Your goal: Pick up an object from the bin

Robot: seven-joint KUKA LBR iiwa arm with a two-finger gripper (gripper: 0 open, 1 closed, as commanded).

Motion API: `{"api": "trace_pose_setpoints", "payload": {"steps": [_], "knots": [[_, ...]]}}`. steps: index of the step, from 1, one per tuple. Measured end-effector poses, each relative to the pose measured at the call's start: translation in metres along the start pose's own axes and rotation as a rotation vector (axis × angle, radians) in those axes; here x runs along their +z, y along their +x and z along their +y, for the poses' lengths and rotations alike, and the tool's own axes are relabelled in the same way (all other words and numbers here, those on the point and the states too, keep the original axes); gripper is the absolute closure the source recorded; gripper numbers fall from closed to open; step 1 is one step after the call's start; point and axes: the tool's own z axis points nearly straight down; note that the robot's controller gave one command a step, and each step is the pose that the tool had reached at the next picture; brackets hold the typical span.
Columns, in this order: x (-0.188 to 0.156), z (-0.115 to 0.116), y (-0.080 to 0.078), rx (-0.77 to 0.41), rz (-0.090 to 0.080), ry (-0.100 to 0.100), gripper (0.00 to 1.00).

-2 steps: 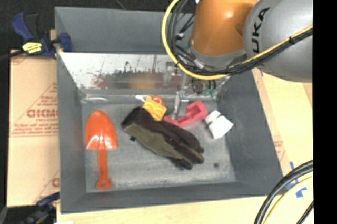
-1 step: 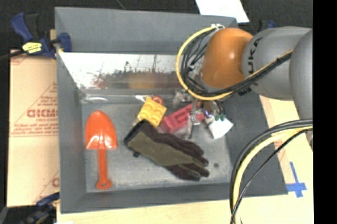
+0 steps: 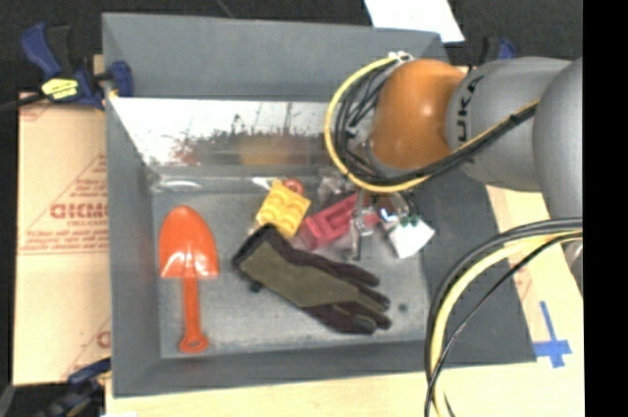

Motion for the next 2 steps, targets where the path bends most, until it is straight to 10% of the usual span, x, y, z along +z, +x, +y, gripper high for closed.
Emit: {"api": "trace_pose_setpoints", "payload": {"steps": [2], "knots": [[-0.0014, -0.005, 0.001, 0.036, -0.003, 0.002, 0.0]]}}
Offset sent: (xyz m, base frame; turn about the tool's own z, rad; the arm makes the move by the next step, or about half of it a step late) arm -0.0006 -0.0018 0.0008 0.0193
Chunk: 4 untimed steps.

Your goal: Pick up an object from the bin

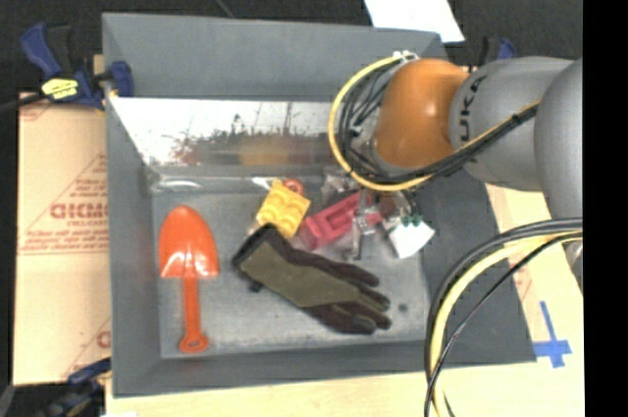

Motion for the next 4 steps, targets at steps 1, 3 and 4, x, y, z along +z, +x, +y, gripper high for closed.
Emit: {"api": "trace_pose_setpoints", "payload": {"steps": [1, 3, 4], "knots": [[-0.001, -0.003, 0.0, 0.047, -0.003, -0.003, 1.0], [-0.024, -0.003, 0.003, 0.048, 0.008, -0.005, 1.0], [-0.062, -0.004, 0.001, 0.048, 0.001, -0.002, 1.0]]}}
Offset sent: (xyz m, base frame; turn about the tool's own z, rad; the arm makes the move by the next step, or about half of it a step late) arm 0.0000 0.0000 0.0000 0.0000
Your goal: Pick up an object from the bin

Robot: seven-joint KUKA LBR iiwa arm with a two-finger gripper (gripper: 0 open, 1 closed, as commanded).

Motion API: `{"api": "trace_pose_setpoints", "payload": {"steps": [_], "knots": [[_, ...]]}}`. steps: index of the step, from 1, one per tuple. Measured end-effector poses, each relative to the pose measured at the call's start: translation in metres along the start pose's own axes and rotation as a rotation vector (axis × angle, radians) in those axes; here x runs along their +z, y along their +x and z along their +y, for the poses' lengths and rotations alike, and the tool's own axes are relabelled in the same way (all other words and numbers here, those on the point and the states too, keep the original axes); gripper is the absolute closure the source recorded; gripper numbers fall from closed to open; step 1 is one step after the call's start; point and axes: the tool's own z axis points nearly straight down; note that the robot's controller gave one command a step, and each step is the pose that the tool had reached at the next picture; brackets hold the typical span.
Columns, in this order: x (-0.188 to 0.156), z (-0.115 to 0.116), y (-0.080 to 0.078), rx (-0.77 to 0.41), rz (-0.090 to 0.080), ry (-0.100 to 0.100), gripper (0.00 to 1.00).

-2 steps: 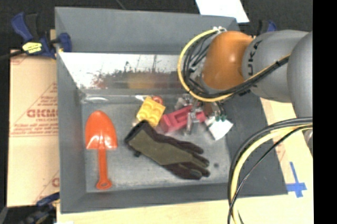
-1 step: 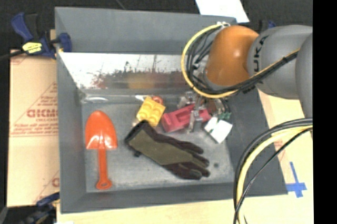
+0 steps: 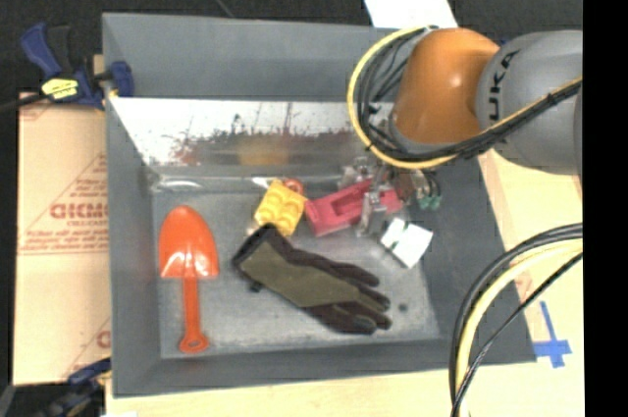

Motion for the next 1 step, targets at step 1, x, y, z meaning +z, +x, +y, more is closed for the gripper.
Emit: {"api": "trace_pose_setpoints", "payload": {"steps": [1], "knots": [[-0.0285, -0.0001, 0.002, 0.001, 0.01, -0.001, 1.0]]}}
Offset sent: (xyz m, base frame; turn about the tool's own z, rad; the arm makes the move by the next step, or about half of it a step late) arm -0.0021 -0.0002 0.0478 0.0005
